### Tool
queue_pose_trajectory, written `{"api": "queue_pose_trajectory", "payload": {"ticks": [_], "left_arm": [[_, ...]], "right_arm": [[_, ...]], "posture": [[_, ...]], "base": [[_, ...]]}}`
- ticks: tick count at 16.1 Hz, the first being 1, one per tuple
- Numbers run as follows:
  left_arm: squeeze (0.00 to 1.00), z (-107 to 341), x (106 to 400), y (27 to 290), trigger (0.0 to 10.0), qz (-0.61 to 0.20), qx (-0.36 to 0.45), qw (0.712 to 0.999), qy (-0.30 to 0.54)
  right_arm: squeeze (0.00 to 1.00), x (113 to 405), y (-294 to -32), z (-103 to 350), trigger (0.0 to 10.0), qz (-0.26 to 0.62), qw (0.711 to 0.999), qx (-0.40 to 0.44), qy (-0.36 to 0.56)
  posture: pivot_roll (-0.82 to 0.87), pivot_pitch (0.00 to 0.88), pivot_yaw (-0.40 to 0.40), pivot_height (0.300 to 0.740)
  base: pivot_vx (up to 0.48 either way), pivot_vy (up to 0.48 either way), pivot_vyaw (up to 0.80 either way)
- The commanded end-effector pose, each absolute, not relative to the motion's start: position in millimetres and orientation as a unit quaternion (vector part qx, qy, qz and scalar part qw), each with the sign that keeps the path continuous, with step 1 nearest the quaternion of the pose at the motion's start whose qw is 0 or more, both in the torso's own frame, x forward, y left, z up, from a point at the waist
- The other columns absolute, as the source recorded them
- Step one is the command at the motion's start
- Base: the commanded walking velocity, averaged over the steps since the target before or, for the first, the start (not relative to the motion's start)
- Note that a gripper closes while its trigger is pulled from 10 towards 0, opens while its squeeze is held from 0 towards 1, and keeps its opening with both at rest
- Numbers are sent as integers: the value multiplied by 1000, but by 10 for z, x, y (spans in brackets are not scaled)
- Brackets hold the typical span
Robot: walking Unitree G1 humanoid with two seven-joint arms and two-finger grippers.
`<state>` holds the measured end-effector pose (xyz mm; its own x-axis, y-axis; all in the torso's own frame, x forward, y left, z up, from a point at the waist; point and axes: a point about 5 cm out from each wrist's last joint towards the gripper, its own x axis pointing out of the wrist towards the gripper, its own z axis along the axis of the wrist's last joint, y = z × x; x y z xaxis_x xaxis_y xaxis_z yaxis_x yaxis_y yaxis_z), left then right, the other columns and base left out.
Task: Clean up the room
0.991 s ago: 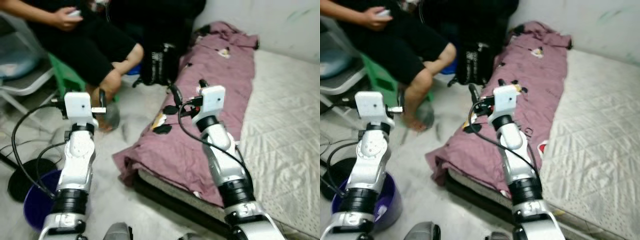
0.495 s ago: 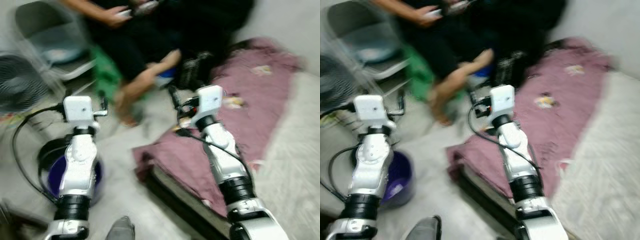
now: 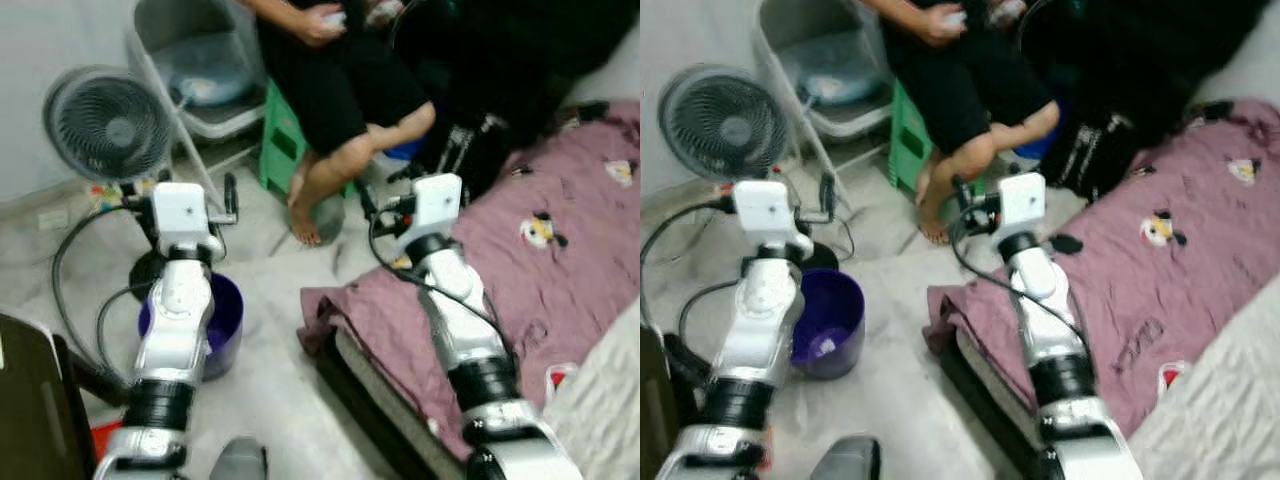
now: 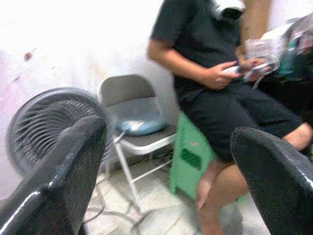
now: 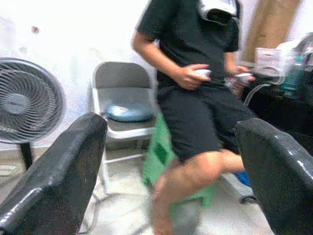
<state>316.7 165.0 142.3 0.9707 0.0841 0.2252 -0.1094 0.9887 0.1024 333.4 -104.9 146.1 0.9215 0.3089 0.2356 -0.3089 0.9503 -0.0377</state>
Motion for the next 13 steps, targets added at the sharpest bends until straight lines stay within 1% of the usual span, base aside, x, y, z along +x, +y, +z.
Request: {"api": "queue_pose_trajectory", "payload": {"ticks": [1,13], "left_arm": [[0,1446,3176,1623,10000,41,52,991,-113],[0,1460,3185,1571,10000,28,44,992,-116]], "right_arm": [[0,3345,-1065,1510,10000,156,979,-5,-129],[0,3345,-1062,1507,10000,157,979,-3,-130]], "posture": [[-1,0,-54,740],[-2,0,-52,740]], "base": [[0,0,781],[0,0,782]]}}
